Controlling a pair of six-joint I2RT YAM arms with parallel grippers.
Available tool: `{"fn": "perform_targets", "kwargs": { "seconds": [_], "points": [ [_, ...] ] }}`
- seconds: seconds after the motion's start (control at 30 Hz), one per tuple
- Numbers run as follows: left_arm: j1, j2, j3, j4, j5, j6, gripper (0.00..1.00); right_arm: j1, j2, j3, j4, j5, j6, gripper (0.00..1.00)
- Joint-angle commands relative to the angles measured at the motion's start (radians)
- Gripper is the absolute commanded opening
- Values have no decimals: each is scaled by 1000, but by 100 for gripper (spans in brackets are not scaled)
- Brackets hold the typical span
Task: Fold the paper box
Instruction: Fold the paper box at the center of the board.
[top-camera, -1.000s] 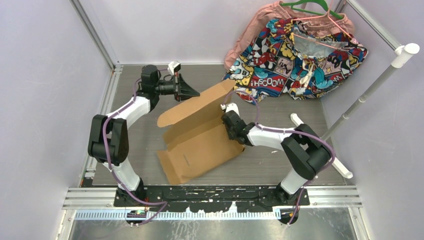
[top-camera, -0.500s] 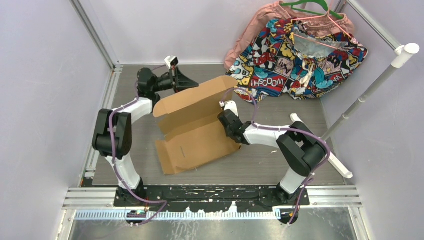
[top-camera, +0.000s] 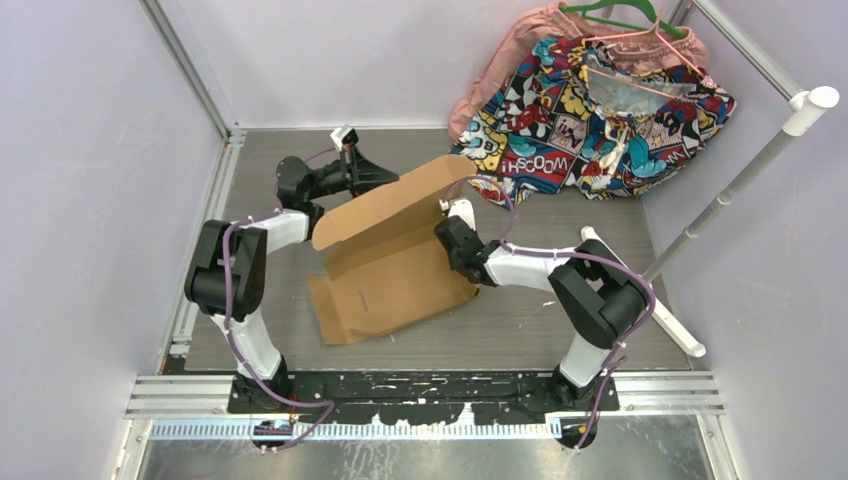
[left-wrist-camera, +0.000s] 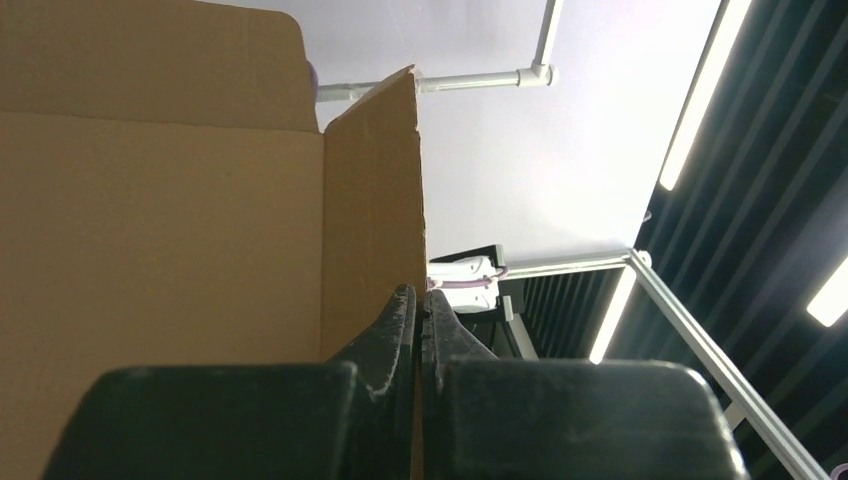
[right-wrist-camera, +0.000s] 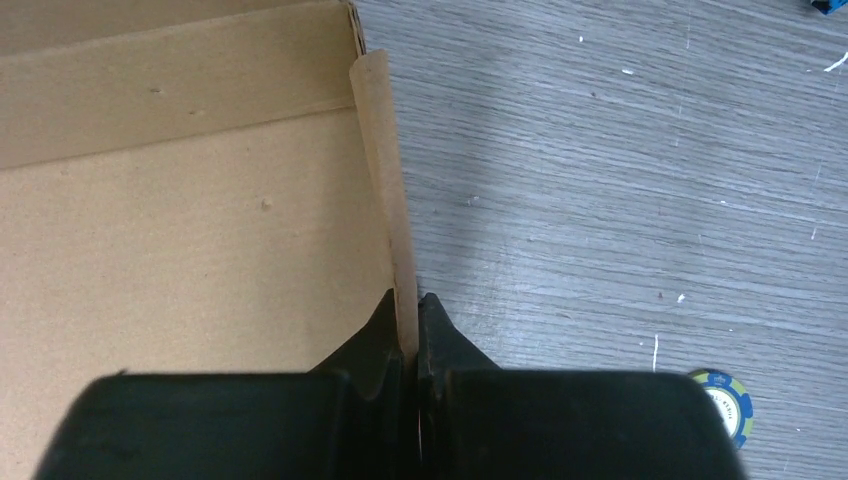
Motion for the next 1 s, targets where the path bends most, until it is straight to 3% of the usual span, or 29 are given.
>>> {"fn": "perform_targets", "kwargs": {
  "seconds": [0.0,0.3,0.5,0.6,0.73,0.97],
  "points": [
    [-12,-67,19,9,39,43,2,-25,2,19,-30,99,23,1],
    [7,-53,114,-178,59,170,10,-36,12,28,-58,131,-9,1],
    [26,-50,172,-319,71,261,11,-36,69,79,-127,173,-40,1],
    [28,-56,191,-412,74,337,11,-36,96,98,-144,181,-39,10],
    [27,-73,208,-560,76,454,11,-35,146,142,-188,190,-36,11],
    [45,-68,225,-635,79,508,11,-34,201,175,-214,219,-29,11]
  ]
}}
